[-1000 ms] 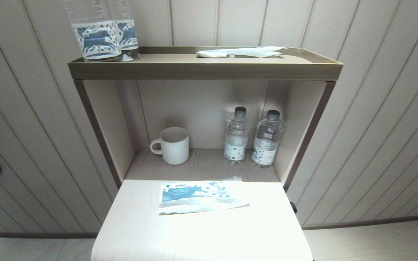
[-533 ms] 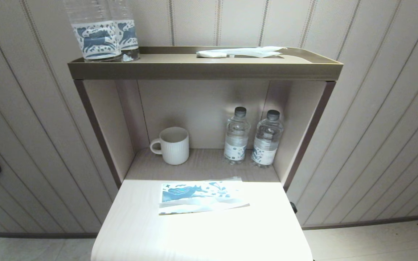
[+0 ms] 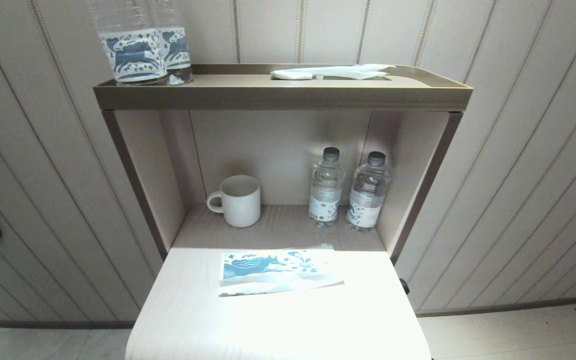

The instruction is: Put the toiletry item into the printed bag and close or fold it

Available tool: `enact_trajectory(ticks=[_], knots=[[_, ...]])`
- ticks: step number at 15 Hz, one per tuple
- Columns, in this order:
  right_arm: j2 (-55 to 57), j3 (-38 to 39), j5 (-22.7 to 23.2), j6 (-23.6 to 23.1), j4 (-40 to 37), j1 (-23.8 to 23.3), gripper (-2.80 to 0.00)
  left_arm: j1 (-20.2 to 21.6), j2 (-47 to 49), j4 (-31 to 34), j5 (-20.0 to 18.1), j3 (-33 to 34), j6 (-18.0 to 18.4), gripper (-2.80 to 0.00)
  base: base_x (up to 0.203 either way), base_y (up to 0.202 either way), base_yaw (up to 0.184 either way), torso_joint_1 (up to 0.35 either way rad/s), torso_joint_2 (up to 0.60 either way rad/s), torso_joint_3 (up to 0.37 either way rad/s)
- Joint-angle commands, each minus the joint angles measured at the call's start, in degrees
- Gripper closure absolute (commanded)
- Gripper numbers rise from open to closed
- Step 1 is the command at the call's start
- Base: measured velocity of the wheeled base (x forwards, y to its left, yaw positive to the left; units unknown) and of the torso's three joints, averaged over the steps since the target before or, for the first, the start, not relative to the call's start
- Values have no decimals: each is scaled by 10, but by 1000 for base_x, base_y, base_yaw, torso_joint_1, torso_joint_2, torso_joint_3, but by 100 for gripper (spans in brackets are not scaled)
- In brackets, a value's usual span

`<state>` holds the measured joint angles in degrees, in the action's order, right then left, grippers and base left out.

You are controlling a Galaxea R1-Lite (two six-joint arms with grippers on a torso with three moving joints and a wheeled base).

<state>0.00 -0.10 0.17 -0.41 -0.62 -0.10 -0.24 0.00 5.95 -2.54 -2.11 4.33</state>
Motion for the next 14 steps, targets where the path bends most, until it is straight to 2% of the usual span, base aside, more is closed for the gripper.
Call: enact_trajectory(ticks=[1, 14], knots=[[0, 0, 0, 0, 0, 0, 0, 0, 1, 0, 0, 0, 1, 0, 0, 0, 0, 0, 0, 0], [0, 0, 0, 0, 0, 0, 0, 0, 1, 0, 0, 0, 1, 0, 0, 0, 0, 0, 0, 0]])
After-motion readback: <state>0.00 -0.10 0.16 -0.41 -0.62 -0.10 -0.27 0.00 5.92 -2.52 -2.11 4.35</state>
